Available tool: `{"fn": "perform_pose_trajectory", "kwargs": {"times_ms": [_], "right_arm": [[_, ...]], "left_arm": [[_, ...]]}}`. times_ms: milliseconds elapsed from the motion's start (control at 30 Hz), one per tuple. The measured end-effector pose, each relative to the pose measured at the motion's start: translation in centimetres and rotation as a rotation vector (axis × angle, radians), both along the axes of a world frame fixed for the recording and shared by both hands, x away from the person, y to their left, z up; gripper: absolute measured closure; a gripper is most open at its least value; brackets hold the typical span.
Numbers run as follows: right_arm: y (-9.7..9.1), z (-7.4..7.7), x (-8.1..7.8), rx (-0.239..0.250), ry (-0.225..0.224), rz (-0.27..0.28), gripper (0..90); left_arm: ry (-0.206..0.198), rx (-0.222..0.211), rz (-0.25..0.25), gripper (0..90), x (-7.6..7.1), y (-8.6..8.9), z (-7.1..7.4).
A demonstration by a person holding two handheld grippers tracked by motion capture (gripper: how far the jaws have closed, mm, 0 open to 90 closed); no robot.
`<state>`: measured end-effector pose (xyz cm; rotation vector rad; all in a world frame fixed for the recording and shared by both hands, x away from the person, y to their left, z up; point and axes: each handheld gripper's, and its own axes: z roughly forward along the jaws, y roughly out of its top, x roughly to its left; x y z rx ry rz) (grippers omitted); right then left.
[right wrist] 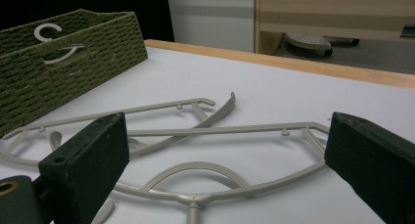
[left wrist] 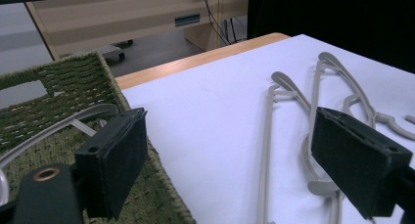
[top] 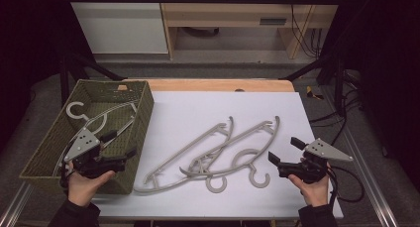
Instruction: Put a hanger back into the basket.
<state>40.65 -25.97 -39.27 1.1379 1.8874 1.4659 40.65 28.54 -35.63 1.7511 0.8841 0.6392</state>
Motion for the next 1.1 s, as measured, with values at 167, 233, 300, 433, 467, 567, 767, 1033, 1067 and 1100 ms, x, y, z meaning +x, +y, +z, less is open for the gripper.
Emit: {"fn": "perform_pose_trajectory", "kwargs": {"times_ms": [167, 233, 300, 433, 467, 567, 767, 1033, 1067, 1100], "right_arm": [[-0.1, 0.0, -0.1, 0.006, -0.003, 0.002, 2.9], [-0.1, 0.0, -0.1, 0.008, 0.0, 0.002, 2.9], [-0.1, -0.1, -0.1, 0.0, 0.003, 0.005, 2.9], [0.0, -0.2, 0.0, -0.002, 0.009, 0.009, 2.9], [0.0, -0.2, -0.1, -0.002, 0.011, 0.006, 2.9], [0.0, -0.2, -0.1, -0.002, 0.011, 0.007, 2.9], [0.0, -0.1, -0.1, -0.003, 0.01, 0.011, 2.9], [0.1, 0.0, -0.2, -0.007, 0.011, 0.019, 2.9], [0.1, 0.0, -0.2, -0.003, 0.011, 0.021, 2.9], [0.1, 0.1, -0.2, -0.007, 0.009, 0.02, 2.9]], "left_arm": [[0.013, 0.011, -0.019, 9.1, -0.3, -0.9, -0.2], [0.019, 0.017, -0.032, 8.4, -0.3, -1.3, -0.3], [0.032, 0.033, -0.057, 8.4, -0.2, -2.0, -0.4], [0.053, 0.059, -0.105, 7.8, -0.1, -3.4, -0.6], [0.062, 0.067, -0.118, 6.9, 0.0, -3.8, -0.7], [0.067, 0.091, -0.142, 6.4, 0.1, -4.9, -0.8], [0.093, 0.149, -0.213, 6.6, 0.4, -7.7, -0.9], [0.121, 0.216, -0.299, 6.8, 1.4, -11.4, -0.8], [0.126, 0.229, -0.308, 6.8, 1.4, -11.9, -0.9], [0.131, 0.244, -0.32, 7.0, 1.5, -12.5, -1.0]]}}
